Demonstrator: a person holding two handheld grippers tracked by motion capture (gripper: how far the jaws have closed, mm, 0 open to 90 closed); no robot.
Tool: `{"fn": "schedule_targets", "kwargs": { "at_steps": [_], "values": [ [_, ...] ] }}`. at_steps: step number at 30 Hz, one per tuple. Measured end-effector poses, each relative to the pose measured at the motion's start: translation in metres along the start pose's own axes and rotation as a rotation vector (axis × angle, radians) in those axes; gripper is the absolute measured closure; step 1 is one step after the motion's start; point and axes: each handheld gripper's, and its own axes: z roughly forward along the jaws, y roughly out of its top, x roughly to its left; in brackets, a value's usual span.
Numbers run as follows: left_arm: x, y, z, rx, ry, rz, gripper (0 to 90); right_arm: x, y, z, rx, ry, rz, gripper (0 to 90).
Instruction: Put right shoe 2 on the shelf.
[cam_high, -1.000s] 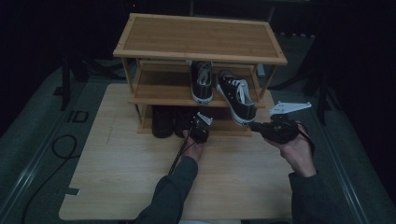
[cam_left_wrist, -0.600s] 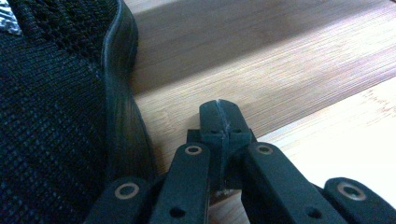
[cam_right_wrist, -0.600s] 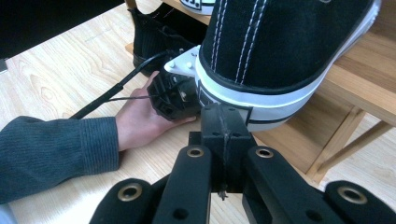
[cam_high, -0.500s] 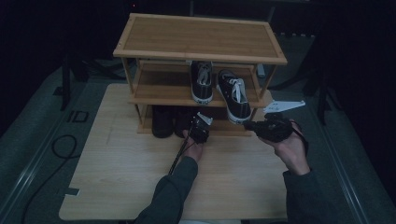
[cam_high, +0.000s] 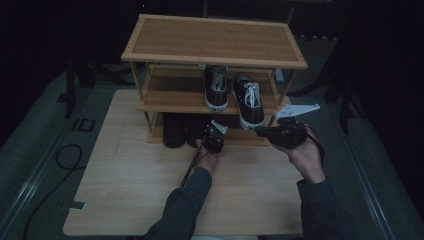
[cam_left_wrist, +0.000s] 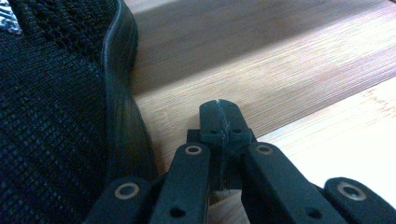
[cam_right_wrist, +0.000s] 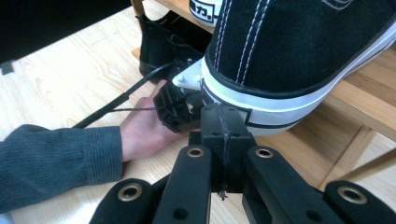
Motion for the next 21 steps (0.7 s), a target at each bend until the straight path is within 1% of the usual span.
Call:
{"fn": "schedule_targets", "kwargs": {
  "at_steps": [1,3,6,8,9,11,14,15,17,21],
  "values": [
    [0.0,0.0,0.0,0.0,0.0,0.001,90.0,-0.001,0.0,0.0,-0.001,0.006,0.001,90.0],
    [0.0,0.0,0.0,0.0,0.0,0.001,90.0,-0.001,0.002,0.001,0.0,-0.001,-0.001,90.0],
    [0.0,0.0,0.0,0.0,-0.001,0.0,90.0,-0.003,0.003,0.002,0.001,-0.027,-0.003,90.0],
    [0.0,0.0,0.0,-0.004,0.0,-0.006,90.0,-0.007,0.002,0.002,0.007,-0.059,0.007,90.0],
    [0.0,0.0,0.001,-0.008,0.0,-0.009,90.0,-0.01,0.001,0.003,0.01,-0.058,0.018,90.0],
    [0.0,0.0,0.0,-0.004,0.0,-0.003,90.0,-0.014,-0.002,0.005,0.011,-0.048,0.029,90.0],
    [-0.001,0.0,0.001,-0.009,0.002,-0.008,90.0,-0.015,-0.002,0.006,0.008,-0.046,0.03,90.0],
    [0.0,0.0,0.0,-0.001,0.0,0.001,90.0,-0.015,-0.001,0.006,0.006,-0.047,0.029,90.0],
    [0.0,0.0,0.0,-0.002,0.001,0.001,90.0,-0.014,0.001,0.007,0.001,-0.044,0.027,90.0],
    [0.0,0.0,0.0,-0.001,0.0,0.0,90.0,-0.015,0.007,0.007,-0.004,-0.061,0.019,90.0]
  ]
}}
